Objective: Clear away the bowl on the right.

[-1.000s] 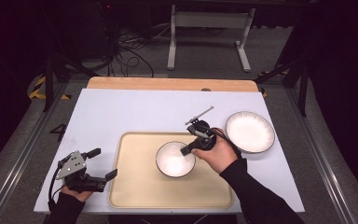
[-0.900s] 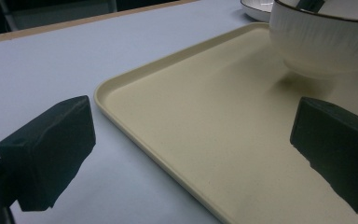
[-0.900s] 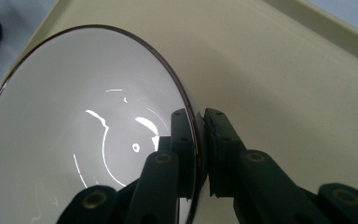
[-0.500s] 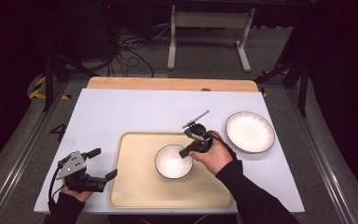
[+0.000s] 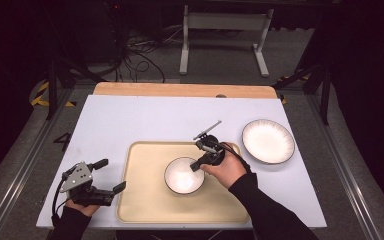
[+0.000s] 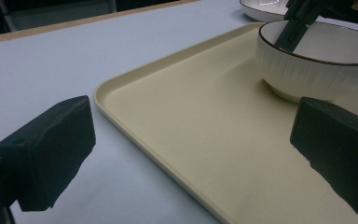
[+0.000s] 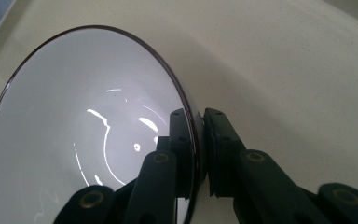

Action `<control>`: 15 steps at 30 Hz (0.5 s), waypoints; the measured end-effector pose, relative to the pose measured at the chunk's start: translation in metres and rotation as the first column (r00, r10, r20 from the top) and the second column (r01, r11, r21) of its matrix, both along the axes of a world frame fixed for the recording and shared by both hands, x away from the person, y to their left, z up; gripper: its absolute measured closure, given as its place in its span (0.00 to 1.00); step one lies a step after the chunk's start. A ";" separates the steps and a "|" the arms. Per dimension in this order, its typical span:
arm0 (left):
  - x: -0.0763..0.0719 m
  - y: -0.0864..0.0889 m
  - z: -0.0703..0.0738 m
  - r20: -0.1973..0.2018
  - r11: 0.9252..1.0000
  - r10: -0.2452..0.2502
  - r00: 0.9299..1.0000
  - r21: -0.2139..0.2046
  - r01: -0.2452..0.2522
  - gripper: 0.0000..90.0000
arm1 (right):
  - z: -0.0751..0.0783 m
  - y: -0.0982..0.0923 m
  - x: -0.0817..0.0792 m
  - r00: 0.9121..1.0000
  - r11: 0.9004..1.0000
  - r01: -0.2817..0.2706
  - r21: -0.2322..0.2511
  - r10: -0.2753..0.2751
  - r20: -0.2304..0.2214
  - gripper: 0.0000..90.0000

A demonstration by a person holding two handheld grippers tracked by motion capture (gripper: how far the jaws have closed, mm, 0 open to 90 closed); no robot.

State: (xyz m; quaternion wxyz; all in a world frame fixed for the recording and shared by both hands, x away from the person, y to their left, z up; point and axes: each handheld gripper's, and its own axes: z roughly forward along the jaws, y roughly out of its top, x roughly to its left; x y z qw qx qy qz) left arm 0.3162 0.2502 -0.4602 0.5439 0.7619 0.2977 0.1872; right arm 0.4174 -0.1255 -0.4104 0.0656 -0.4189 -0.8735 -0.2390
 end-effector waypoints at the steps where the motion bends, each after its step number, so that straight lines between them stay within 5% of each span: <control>1: 0.000 0.000 0.000 0.000 1.000 0.000 1.000 0.000 0.000 0.01 | 0.000 0.000 0.000 1.000 1.000 -0.002 0.000 0.002 0.001 0.91; 8: 0.000 0.000 0.000 0.000 1.000 0.000 1.000 -0.002 0.000 0.01 | -0.002 -0.001 0.001 1.000 1.000 -0.005 0.004 0.004 0.006 0.90; 15: 0.000 0.000 0.000 0.000 1.000 0.000 1.000 -0.002 0.000 0.01 | -0.002 0.000 0.000 1.000 1.000 -0.006 0.021 0.006 -0.009 0.76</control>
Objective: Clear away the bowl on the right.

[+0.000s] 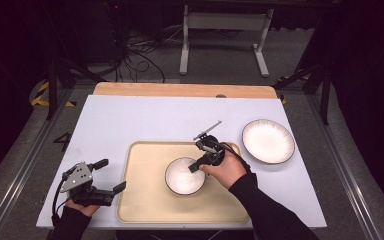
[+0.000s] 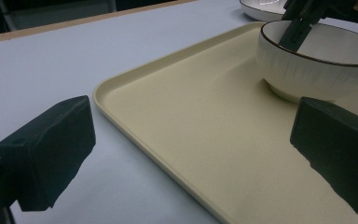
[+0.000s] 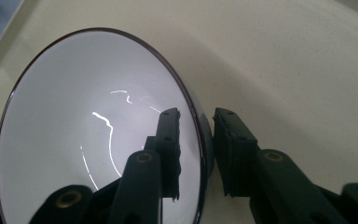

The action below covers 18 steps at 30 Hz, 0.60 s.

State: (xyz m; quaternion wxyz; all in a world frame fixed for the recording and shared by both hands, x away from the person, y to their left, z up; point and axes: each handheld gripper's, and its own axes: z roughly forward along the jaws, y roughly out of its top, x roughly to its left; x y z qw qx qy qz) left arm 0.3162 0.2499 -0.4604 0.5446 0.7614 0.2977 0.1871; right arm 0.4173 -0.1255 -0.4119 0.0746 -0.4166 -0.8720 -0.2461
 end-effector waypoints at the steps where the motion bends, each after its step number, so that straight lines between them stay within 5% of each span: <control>1: 0.000 0.000 0.000 0.000 1.000 0.000 1.000 0.001 0.000 0.01 | 0.000 0.000 0.000 1.000 1.000 -0.001 0.000 0.001 0.000 0.73; 8: 0.000 0.000 0.000 -0.003 1.000 0.000 1.000 0.002 0.000 0.01 | 0.003 -0.001 -0.001 1.000 0.999 -0.018 0.027 0.018 0.020 0.55; 13: 0.000 0.000 0.000 -0.003 1.000 -0.001 1.000 0.001 0.001 0.01 | 0.013 -0.004 -0.004 0.996 0.999 -0.026 0.047 0.021 0.091 0.40; 18: 0.000 0.001 0.000 -0.003 1.000 0.002 1.000 0.000 -0.002 0.01 | 0.023 -0.006 -0.008 0.981 0.998 -0.044 0.047 0.034 0.191 0.30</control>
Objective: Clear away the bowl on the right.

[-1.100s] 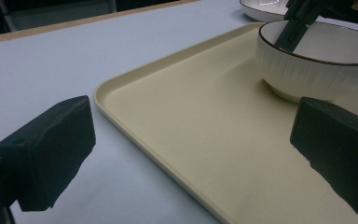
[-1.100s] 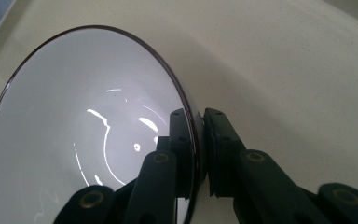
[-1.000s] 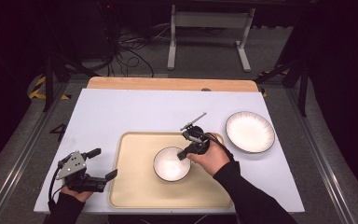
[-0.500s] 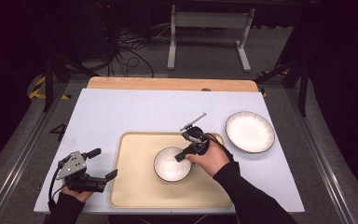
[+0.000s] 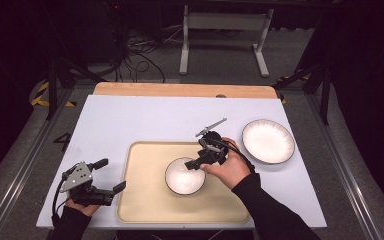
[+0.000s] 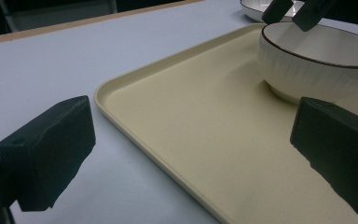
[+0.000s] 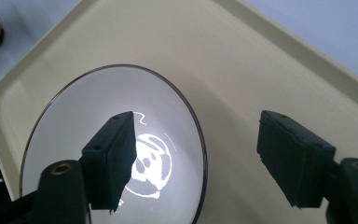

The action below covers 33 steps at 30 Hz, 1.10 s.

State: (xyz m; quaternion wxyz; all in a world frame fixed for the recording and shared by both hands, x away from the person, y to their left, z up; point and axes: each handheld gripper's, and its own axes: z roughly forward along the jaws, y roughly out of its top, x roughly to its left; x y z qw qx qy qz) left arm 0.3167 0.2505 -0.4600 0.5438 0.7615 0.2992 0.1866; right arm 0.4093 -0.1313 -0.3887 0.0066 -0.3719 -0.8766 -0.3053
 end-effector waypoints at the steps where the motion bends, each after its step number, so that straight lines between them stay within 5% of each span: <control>1: 0.000 0.000 0.000 -0.001 1.000 -0.002 1.000 -0.001 0.002 0.01 | 0.002 -0.001 -0.001 1.000 1.000 -0.005 0.003 0.005 0.020 0.27; 12: 0.000 0.000 0.000 0.000 1.000 -0.001 1.000 0.001 0.001 0.01 | 0.021 -0.011 -0.013 0.990 1.000 -0.014 0.005 0.014 0.140 0.14; 19: 0.000 0.000 0.000 0.000 1.000 -0.001 1.000 0.000 0.001 0.01 | 0.031 -0.017 -0.026 0.975 0.999 -0.031 -0.009 0.032 0.221 0.11; 33: 0.000 -0.001 0.000 0.002 1.000 -0.002 1.000 -0.001 0.002 0.01 | 0.041 -0.032 -0.039 0.964 0.999 -0.032 0.041 0.020 0.265 0.09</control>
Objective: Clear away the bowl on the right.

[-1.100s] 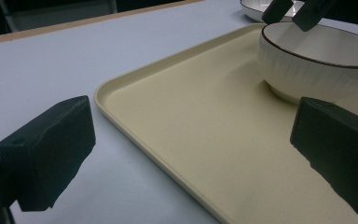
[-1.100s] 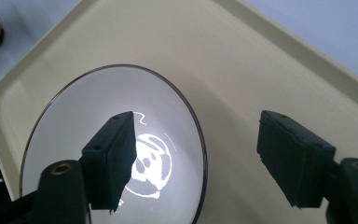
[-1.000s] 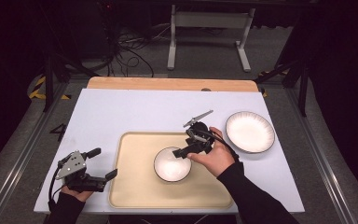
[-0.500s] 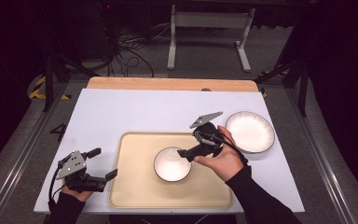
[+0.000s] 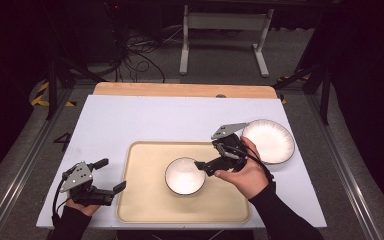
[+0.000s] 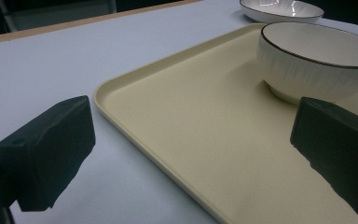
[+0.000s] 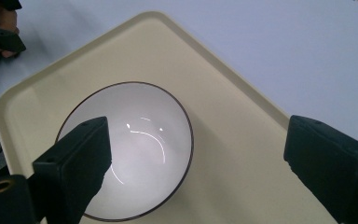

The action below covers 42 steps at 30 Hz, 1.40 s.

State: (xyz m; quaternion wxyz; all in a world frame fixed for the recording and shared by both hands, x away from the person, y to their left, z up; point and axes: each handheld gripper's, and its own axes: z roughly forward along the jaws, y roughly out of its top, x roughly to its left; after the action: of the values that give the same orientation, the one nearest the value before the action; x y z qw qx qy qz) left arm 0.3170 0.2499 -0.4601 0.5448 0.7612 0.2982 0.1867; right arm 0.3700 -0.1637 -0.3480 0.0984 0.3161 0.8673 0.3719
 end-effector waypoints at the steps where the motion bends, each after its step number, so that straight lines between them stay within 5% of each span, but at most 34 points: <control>1: 0.000 0.000 0.000 0.000 1.000 0.000 1.000 0.000 0.000 0.01 | 0.000 -0.002 -0.001 1.000 1.000 0.000 0.002 0.000 0.003 0.09; 8: 0.000 0.000 0.000 0.000 1.000 0.001 1.000 0.001 -0.001 0.01 | -0.001 -0.023 -0.009 0.998 0.999 -0.015 0.032 0.013 0.062 0.08; 20: 0.000 0.000 0.000 -0.001 1.000 0.003 1.000 0.001 -0.003 0.01 | -0.010 -0.063 -0.021 0.985 0.988 -0.001 0.152 -0.025 0.169 0.07; 42: 0.000 0.000 0.000 -0.004 1.000 0.006 1.000 -0.004 -0.006 0.01 | -0.043 -0.123 -0.043 0.959 0.963 0.070 0.260 -0.136 0.248 0.08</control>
State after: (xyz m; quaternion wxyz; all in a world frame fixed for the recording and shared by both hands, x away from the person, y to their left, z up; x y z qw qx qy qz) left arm 0.3172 0.2496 -0.4602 0.5452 0.7596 0.3020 0.1860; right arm 0.3266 -0.2867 -0.3910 0.1918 0.3186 0.7752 0.5107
